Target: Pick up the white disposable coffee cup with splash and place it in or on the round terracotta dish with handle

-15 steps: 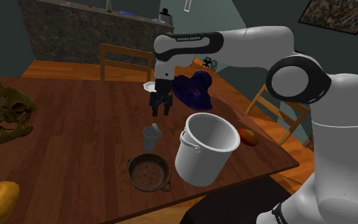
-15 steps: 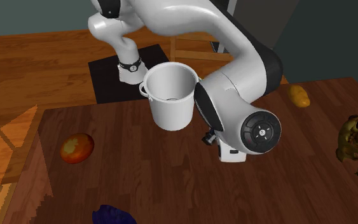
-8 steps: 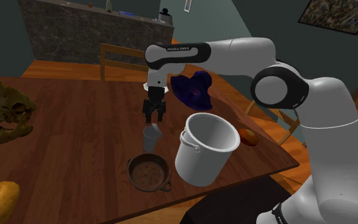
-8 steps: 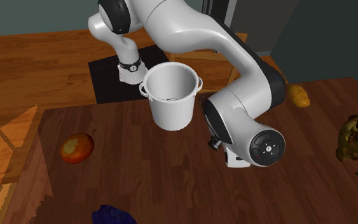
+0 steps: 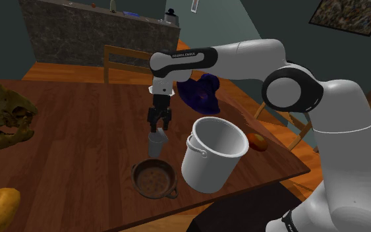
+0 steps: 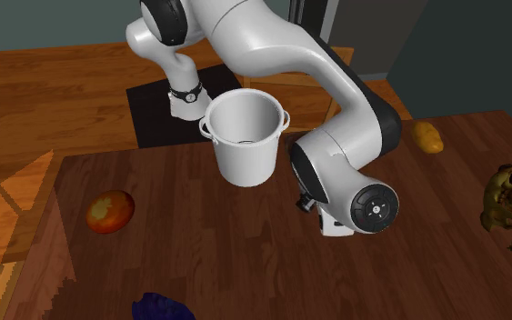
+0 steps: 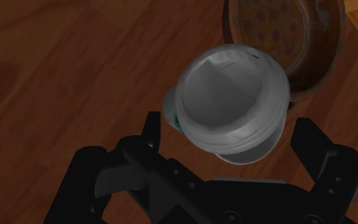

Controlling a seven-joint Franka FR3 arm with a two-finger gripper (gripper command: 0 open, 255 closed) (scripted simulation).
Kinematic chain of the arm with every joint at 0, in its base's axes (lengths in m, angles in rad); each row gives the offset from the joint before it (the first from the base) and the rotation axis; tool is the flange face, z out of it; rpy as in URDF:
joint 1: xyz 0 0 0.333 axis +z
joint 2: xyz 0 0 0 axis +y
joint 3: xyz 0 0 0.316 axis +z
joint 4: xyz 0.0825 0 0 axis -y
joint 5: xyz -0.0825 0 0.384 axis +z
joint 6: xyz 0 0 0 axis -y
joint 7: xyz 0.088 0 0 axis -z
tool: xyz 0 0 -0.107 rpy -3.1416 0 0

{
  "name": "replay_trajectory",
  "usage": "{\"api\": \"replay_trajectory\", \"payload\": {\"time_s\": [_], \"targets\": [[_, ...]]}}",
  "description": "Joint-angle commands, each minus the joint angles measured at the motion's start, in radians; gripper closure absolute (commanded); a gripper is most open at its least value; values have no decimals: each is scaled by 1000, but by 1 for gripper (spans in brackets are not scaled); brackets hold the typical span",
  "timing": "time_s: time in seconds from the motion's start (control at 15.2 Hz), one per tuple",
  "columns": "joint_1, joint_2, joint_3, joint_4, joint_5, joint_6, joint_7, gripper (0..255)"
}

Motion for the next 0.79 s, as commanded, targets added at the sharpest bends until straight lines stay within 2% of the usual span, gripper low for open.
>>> {"api": "replay_trajectory", "payload": {"time_s": [0.0, 0.07, 0.13, 0.73], "targets": [[0, 0, 0, 0, 0, 0, 0, 0], [0, 0, 0, 0, 0, 0, 0, 0], [0, 0, 0, 0, 0, 0, 0, 255], [0, 0, 0, 0, 0, 0, 0, 255]]}}
